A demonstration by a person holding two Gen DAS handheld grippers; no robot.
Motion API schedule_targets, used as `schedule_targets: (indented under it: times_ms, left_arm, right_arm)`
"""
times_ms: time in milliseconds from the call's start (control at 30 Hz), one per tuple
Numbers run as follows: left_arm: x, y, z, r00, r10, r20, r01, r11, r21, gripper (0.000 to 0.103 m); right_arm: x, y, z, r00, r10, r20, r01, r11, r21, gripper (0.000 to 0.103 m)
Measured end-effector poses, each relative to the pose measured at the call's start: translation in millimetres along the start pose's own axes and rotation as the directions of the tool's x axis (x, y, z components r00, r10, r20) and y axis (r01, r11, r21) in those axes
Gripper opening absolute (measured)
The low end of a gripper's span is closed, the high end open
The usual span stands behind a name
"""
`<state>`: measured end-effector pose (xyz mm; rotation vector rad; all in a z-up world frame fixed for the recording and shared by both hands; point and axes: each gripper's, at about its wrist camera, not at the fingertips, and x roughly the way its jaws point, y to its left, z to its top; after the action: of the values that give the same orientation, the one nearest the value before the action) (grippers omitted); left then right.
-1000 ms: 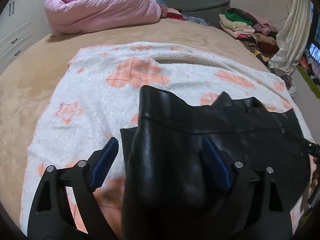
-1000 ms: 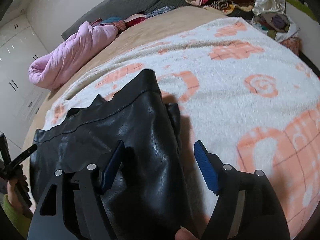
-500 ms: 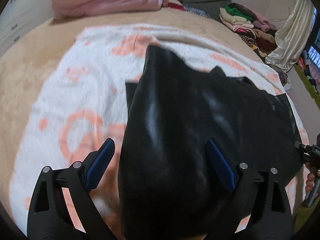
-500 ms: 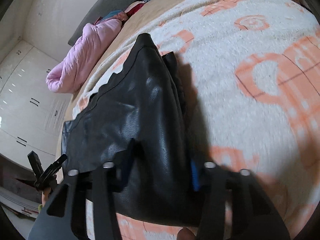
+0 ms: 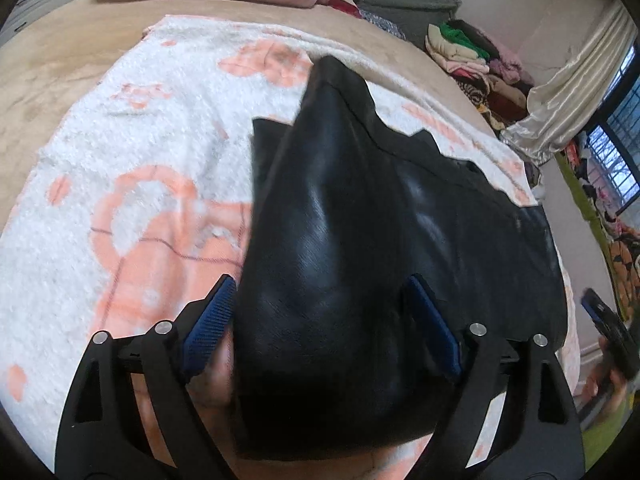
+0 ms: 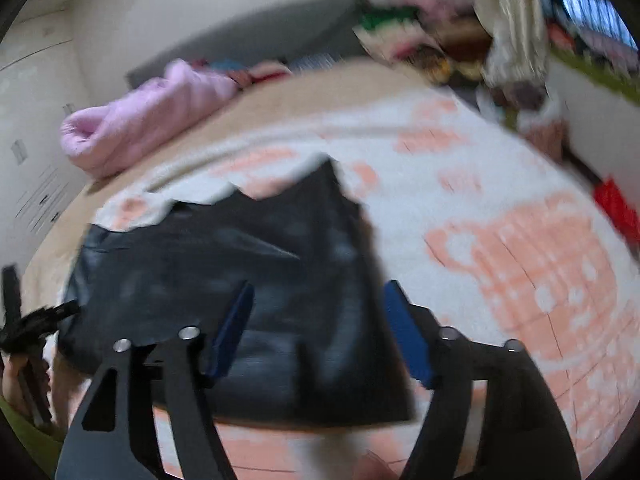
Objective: Fold large clothes
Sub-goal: 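Release the jacket and press the folded bundle flat with both grippers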
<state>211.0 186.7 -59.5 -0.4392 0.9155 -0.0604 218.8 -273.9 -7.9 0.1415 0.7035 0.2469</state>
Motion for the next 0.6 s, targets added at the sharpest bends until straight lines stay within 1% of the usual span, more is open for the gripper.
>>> schedule_targets:
  times_ms: [67, 100, 167, 233, 300, 333, 400, 467, 533, 600]
  left_arm:
    - [0, 5, 6, 1.000, -0.026, 0.004, 0.026, 0.999, -0.020, 0.082]
    - [0, 7, 7, 0.999, -0.032, 0.006, 0.032, 0.999, -0.022, 0.083]
    - [1, 6, 9, 0.999, -0.038, 0.010, 0.038, 0.999, -0.020, 0.083]
    - [2, 9, 10, 0.998, -0.057, 0.008, 0.058, 0.998, -0.029, 0.086]
    - [4, 12, 13, 0.997, -0.080, 0.004, 0.080, 0.996, -0.042, 0.087]
    - [6, 13, 14, 0.996, -0.084, -0.002, 0.084, 0.996, -0.043, 0.088]
    - [9, 15, 17, 0.997, -0.080, -0.008, 0.079, 0.996, -0.040, 0.088]
    - [13, 16, 21, 0.996, -0.082, -0.023, 0.081, 0.996, -0.042, 0.088]
    - [17, 19, 25, 0.996, -0.079, -0.042, 0.077, 0.996, -0.044, 0.088]
    - [22, 21, 29, 0.995, -0.077, -0.059, 0.074, 0.996, -0.046, 0.089]
  right_arm:
    - [-1, 32, -7, 0.998, 0.065, 0.002, -0.065, 0.997, -0.053, 0.069]
    - [2, 52, -12, 0.994, 0.108, -0.016, -0.108, 0.991, -0.082, 0.068]
    - [15, 87, -21, 0.986, 0.151, -0.066, -0.158, 0.980, -0.124, 0.065]
    - [30, 110, -28, 0.981, 0.164, -0.109, -0.178, 0.973, -0.144, 0.056]
    - [45, 129, -34, 0.978, 0.147, -0.145, -0.171, 0.971, -0.170, 0.050]
    - [54, 137, -36, 0.979, 0.123, -0.164, -0.152, 0.972, -0.181, 0.048]
    - [66, 148, -41, 0.978, 0.073, -0.198, -0.110, 0.976, -0.187, 0.048]
    - [79, 151, -47, 0.970, 0.046, -0.238, -0.090, 0.980, -0.180, 0.048]
    - [90, 148, -55, 0.961, 0.050, -0.272, -0.096, 0.982, -0.160, 0.048]
    - [93, 145, -60, 0.958, 0.065, -0.278, -0.109, 0.983, -0.146, 0.048]
